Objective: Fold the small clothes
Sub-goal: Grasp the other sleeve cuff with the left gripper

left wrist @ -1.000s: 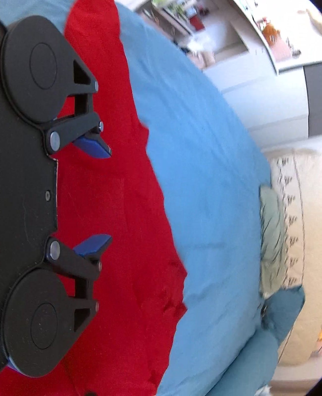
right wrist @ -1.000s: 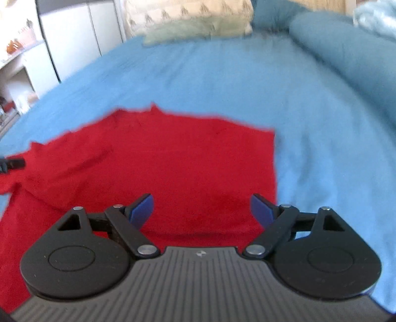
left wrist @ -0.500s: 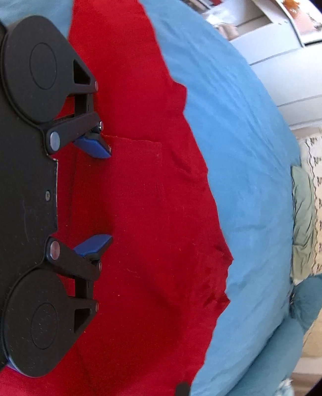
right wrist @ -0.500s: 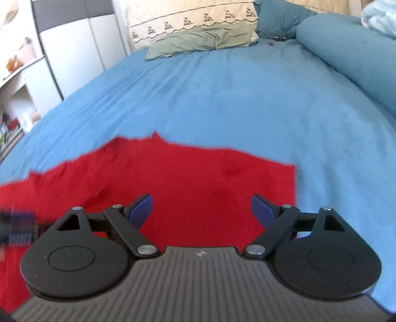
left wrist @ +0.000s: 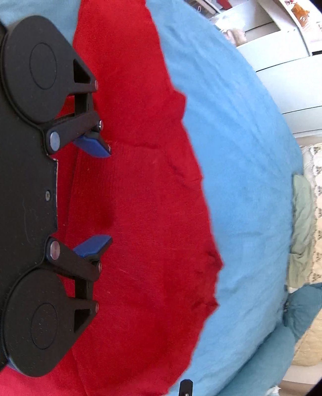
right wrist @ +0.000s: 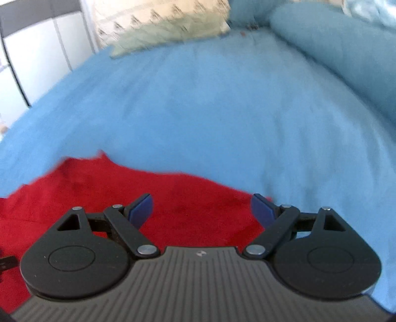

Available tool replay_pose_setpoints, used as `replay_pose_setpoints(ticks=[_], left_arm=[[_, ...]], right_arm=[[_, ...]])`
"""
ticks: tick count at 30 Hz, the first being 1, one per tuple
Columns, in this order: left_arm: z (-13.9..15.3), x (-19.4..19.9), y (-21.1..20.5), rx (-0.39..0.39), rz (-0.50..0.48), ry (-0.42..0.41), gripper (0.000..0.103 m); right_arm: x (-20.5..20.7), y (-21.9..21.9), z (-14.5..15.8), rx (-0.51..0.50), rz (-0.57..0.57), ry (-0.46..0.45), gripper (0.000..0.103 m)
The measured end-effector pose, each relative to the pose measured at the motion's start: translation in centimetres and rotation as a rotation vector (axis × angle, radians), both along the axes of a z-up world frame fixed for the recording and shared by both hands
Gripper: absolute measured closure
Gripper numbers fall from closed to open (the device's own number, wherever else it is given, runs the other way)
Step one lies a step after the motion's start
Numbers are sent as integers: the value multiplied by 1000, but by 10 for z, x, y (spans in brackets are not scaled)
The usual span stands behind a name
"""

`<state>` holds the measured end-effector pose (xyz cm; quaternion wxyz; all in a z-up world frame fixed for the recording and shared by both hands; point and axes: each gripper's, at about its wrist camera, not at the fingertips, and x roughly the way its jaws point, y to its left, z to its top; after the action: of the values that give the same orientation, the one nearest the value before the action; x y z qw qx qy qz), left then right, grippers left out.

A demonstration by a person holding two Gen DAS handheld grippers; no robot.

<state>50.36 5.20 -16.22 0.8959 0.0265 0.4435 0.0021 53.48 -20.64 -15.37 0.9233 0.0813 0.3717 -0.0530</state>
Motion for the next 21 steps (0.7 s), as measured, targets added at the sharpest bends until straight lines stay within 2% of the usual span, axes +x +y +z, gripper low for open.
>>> replay_pose_setpoints(ticks=[4,8,9,10,12,15,21], left_arm=[[44,-21,11,-6,19,-61,28],[88,-43,34,-18,53,-102,26],[98,-48,44,-30,66,-109,22],[107,-51,55,-42,81,-115,10],[122,-62,80,-66,120,-142,0],[133,-72,126,-107,169,-147,0],[125,-81,227,-150,300,-133,0]], right_arm=[[-28,28,50,-16,38,-60,1],[-53,69,97,-22,79,-82,0],[-58,83,107,-28,93,-81,0],[-63,98,117,-40,107,-77,0],[-74,131,133,-60,137,-75,0],[-93,178,149,-61,176,-85,0],[-117,262,146,18,205,-47,0]])
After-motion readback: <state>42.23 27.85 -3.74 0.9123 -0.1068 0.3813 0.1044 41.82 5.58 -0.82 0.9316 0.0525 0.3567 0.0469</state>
